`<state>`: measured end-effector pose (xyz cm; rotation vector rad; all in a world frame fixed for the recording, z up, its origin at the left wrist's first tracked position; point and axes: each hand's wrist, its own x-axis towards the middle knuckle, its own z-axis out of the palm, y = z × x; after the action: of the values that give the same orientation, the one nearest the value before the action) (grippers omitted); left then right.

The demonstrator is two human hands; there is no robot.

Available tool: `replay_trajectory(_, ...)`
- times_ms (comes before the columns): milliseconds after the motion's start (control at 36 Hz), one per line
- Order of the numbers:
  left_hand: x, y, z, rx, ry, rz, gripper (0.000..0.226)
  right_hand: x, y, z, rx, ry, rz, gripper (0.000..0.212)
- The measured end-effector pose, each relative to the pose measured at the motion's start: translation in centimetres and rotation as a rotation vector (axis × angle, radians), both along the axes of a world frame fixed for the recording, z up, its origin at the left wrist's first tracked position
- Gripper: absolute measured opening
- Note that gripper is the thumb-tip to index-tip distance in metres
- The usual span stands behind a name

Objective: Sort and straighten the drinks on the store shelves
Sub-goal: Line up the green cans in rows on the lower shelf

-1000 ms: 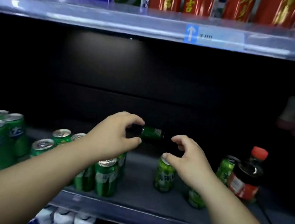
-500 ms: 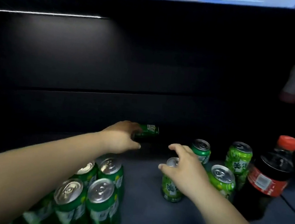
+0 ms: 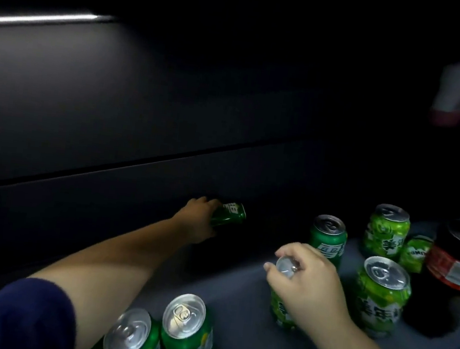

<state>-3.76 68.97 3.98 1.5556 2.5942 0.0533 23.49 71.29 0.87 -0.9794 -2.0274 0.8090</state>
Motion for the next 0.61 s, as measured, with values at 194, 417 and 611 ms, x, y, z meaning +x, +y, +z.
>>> replay_trajectory(194, 0.3, 1.0, -0.5, 0.057, -0.024, -0.002, 0.075, -0.2, -0.2, 0.2, 0.005, -0.022, -0.022, 0.019)
replay_trajectory(417, 2.1, 1.0, -0.4, 0.018, -0.174, 0.033, 0.049, 0.0, -0.2, 0.3, 0.006, -0.031, -0.004, 0.019)
replay_trajectory(611, 4.4, -0.8, 2.8, 0.256, -0.457, 0.039, 0.077, 0.7, 0.6, 1.4, -0.114, -0.115, 0.144, 0.044)
